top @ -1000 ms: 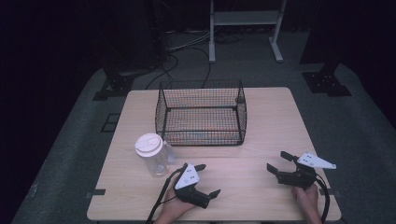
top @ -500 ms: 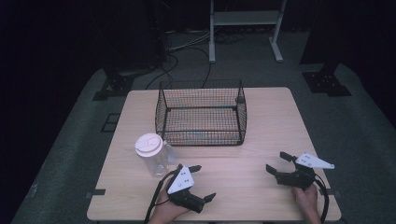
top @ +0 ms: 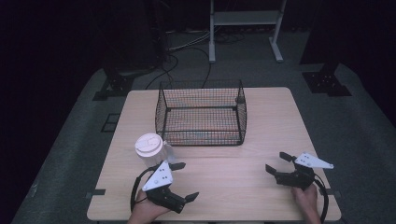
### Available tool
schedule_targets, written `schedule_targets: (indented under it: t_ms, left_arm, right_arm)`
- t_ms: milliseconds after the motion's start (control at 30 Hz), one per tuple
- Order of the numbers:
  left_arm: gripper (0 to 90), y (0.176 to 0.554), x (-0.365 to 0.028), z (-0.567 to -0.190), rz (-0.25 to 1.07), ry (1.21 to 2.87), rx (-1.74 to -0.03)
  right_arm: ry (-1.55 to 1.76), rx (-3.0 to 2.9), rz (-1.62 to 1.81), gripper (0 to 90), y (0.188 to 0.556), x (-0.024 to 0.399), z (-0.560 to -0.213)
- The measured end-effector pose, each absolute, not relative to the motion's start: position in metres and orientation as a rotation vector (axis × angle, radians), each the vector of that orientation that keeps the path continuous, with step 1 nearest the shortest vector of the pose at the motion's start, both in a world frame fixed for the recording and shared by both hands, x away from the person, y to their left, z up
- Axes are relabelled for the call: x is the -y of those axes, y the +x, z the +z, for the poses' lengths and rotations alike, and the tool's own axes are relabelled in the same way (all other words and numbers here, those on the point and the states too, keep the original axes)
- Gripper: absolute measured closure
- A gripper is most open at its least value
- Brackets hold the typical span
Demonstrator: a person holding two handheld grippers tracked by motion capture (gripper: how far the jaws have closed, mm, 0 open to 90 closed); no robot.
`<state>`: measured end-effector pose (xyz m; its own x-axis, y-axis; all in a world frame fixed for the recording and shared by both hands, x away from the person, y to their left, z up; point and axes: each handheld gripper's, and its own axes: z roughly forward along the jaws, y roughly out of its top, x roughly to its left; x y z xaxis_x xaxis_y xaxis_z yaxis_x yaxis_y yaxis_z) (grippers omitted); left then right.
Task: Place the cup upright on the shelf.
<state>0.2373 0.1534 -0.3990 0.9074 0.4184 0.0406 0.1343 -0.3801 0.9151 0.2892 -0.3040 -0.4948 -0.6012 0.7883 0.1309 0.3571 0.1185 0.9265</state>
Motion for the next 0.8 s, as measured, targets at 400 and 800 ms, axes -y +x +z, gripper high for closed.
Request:
schedule_targets:
  t_ms: [400,800]
  left_arm:
    - [3.0,0.234,-0.193,-0.360,0.321,1.898,-0.424]
    - [2.8,0.237,-0.232,-0.330,0.422,1.905,-0.470]
  right_arm:
    - [1.110,-2.009,1.481,13.5,0.289,0.304,-0.495]
    - [1.111,-2.012,1.477,13.4,0.289,0.303,-0.495]
